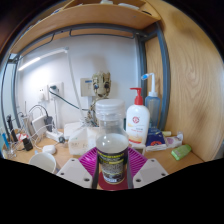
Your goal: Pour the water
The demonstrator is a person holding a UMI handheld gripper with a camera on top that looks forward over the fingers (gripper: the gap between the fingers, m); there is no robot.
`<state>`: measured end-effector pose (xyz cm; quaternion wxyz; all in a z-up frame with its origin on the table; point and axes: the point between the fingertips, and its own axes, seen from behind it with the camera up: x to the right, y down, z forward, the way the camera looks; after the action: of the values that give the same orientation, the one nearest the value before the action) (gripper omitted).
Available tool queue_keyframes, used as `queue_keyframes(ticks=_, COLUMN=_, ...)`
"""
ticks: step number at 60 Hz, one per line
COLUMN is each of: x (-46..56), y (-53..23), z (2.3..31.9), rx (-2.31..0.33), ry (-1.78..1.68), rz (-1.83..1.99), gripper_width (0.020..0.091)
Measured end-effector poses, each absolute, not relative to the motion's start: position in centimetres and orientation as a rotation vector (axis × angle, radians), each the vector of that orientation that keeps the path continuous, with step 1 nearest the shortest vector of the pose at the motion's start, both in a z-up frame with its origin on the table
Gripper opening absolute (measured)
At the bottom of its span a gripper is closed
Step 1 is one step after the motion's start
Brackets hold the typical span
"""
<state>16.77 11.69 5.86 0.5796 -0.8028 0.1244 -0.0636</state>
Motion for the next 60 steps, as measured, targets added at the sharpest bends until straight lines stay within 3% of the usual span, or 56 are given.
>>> queue_keyframes(ticks=4, x=16.8, y=11.5, z=5.7, rx=-1.904, ry=0.307, rz=-0.152, gripper_width=0.0443)
queue_keyframes(ticks=9, x=17.1, y=10.6, z=4.9, rx=-1.959, ry=0.314, rz=-0.19, gripper_width=0.0595)
queue_keyframes(ticks=12, x=17.1, y=9.5, z=4.4, rx=-1.992, ry=0.308, rz=-0.211, gripper_width=0.064)
queue_keyframes(ticks=23, x=15.8, y=2.3, z=3.3, rx=-2.152, ry=0.305, rz=-0.171, gripper_width=0.0637)
queue_keyframes(ticks=41, x=14.7, y=-7.3, z=8.0, rx=-2.298, ry=0.25, rz=-0.153, gripper_width=0.0631)
queue_keyframes(ticks=60, x=13.1, y=-9.1, z=11.7, rx=-2.311, ry=0.194, rz=-0.122, gripper_width=0.0639)
